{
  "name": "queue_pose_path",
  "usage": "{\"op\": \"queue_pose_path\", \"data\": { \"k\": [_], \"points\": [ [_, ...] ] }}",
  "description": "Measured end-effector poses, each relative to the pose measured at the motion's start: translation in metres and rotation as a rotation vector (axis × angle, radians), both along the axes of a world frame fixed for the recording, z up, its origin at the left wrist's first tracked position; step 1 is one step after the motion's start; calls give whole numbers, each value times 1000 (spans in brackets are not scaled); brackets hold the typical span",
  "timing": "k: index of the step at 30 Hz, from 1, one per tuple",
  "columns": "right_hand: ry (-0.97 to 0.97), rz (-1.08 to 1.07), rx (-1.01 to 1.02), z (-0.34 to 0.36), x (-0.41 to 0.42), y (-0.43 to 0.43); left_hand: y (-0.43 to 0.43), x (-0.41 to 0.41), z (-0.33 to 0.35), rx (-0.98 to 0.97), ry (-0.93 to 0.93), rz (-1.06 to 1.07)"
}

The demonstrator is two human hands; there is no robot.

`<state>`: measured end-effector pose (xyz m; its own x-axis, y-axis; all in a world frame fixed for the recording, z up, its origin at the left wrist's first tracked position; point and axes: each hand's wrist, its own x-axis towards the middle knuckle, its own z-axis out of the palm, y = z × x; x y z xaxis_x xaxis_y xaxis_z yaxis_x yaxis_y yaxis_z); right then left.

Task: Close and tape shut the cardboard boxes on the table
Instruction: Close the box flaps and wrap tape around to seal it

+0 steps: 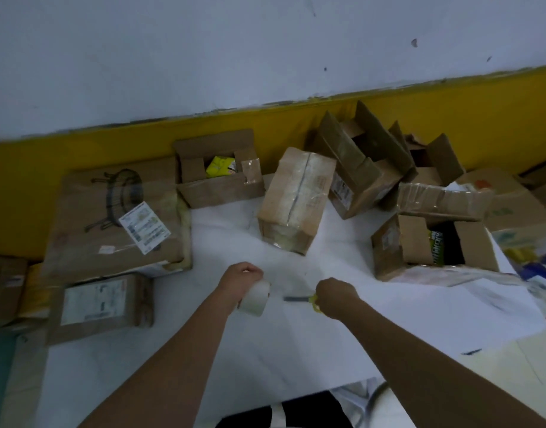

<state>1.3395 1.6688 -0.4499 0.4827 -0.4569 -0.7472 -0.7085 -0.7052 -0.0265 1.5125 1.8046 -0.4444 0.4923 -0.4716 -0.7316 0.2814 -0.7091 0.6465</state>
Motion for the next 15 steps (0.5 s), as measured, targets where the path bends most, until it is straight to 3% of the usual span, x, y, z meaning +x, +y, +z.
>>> {"op": "queue_pose_path", "data": {
  "k": [3,6,9,12,15],
  "points": [
    [-39,-102,53,-14,3,20,20,-9,-6,-23,11,89],
    [-233,-243,-16,-12,7,36,37,-15,-6,-68,63,165],
    [-471,-456,226,-3,14,66,51,-16,-3,-96,94,213],
    [-586,-434,336,1,21,101,61,-19,0,-125,153,266],
    [-623,-442,419,-1,20,125,73,-24,-1,-155,43,219]
  ]
}}
